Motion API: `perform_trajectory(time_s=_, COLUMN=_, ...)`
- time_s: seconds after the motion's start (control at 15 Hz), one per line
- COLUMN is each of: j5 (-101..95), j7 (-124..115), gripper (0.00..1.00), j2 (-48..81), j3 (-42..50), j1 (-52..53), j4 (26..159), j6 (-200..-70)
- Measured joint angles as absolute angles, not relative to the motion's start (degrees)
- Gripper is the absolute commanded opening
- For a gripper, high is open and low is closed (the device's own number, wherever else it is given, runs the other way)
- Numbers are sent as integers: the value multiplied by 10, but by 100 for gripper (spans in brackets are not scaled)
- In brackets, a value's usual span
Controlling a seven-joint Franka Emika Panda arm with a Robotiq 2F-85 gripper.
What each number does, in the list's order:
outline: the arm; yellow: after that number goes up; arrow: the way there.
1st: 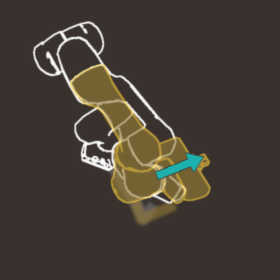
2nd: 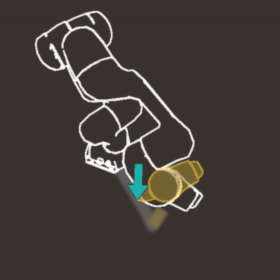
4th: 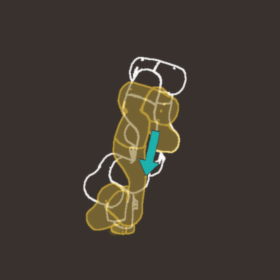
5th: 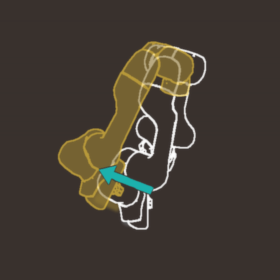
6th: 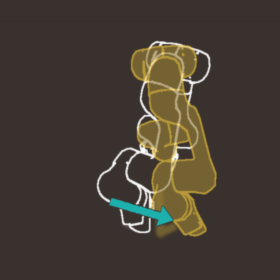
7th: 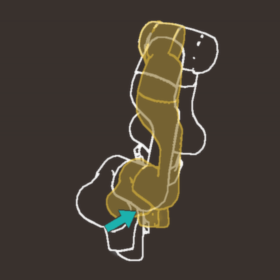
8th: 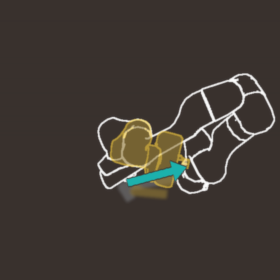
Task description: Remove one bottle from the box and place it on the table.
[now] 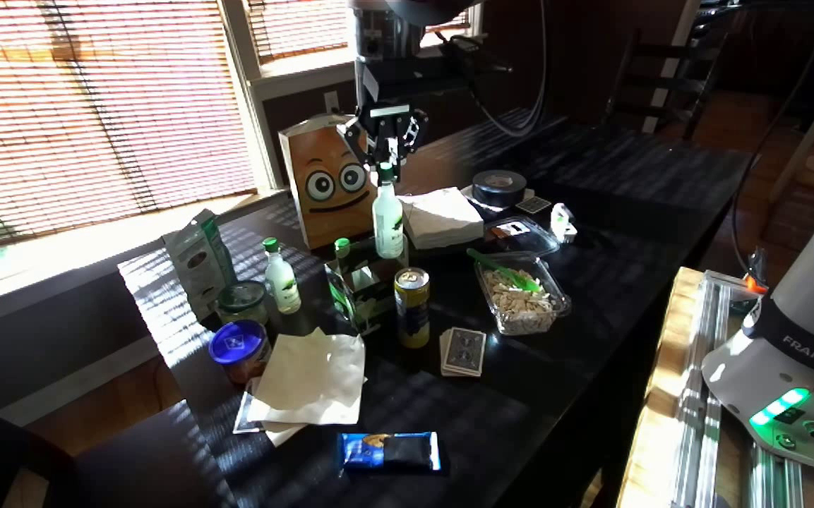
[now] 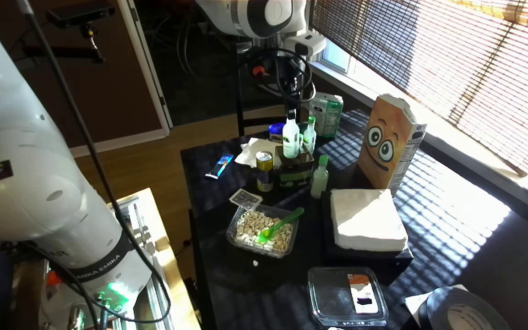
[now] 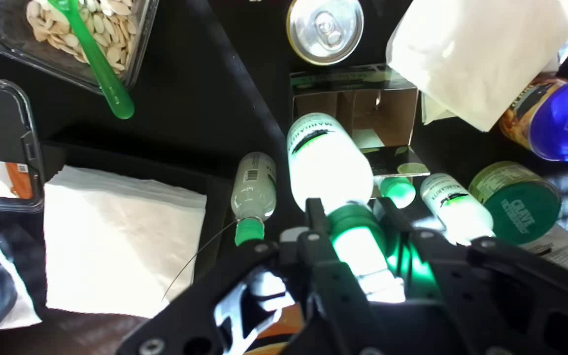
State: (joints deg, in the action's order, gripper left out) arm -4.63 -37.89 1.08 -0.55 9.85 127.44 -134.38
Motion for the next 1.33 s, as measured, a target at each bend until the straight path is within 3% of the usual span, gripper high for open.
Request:
perform_trajectory(time_s=0.73, j5=16, j7=-379, gripper=7, j2=-24, j3=-7, j1=54, j4=1328, j6=-1347)
perform_trajectory(time_s=1.33, j5=34, j7=-384, gripper=7, j2=-17, j3=-6, j1=25, j4=1415, j6=-1443)
